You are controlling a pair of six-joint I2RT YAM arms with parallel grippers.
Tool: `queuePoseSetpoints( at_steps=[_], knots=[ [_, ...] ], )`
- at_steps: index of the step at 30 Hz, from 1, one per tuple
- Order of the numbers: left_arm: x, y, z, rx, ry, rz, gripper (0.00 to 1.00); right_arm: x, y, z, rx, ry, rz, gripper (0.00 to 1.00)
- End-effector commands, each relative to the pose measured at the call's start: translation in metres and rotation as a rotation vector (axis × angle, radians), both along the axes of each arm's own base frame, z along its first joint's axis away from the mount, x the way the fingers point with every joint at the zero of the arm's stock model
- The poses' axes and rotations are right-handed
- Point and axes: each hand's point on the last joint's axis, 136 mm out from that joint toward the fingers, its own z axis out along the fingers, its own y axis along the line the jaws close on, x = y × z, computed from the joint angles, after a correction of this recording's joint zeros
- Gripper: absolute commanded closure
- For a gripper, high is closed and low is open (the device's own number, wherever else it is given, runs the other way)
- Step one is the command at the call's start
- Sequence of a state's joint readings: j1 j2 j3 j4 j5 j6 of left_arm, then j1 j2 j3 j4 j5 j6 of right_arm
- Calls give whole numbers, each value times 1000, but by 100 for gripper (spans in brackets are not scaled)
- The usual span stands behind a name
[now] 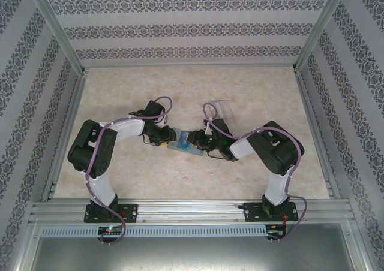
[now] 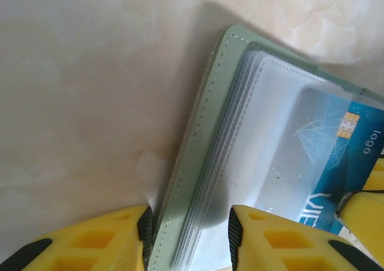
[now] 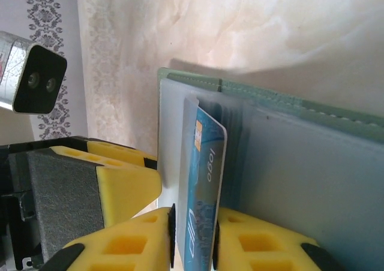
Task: Put the credit cards into the card holder
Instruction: Insert the credit card into the card slot.
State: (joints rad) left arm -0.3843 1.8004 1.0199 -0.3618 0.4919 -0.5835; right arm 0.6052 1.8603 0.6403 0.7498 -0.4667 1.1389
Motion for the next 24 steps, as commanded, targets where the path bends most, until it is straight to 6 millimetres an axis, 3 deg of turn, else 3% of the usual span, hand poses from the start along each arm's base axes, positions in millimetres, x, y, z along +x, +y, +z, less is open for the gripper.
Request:
queuePoseSetpoints(
  at_steps=[1,15,24],
  knots=[
    [-9,-16,-16,-41,41,-36,60,-5,-13,-16,-74,36,-41,71],
    [-7,-18,-15,-46,41,-34,61,-7,-25,-15,-125,46,-88,69],
    [-8,-19,-15,-57,43,-37,67,-11,-37,-23,-169,69,-134,73]
  ],
)
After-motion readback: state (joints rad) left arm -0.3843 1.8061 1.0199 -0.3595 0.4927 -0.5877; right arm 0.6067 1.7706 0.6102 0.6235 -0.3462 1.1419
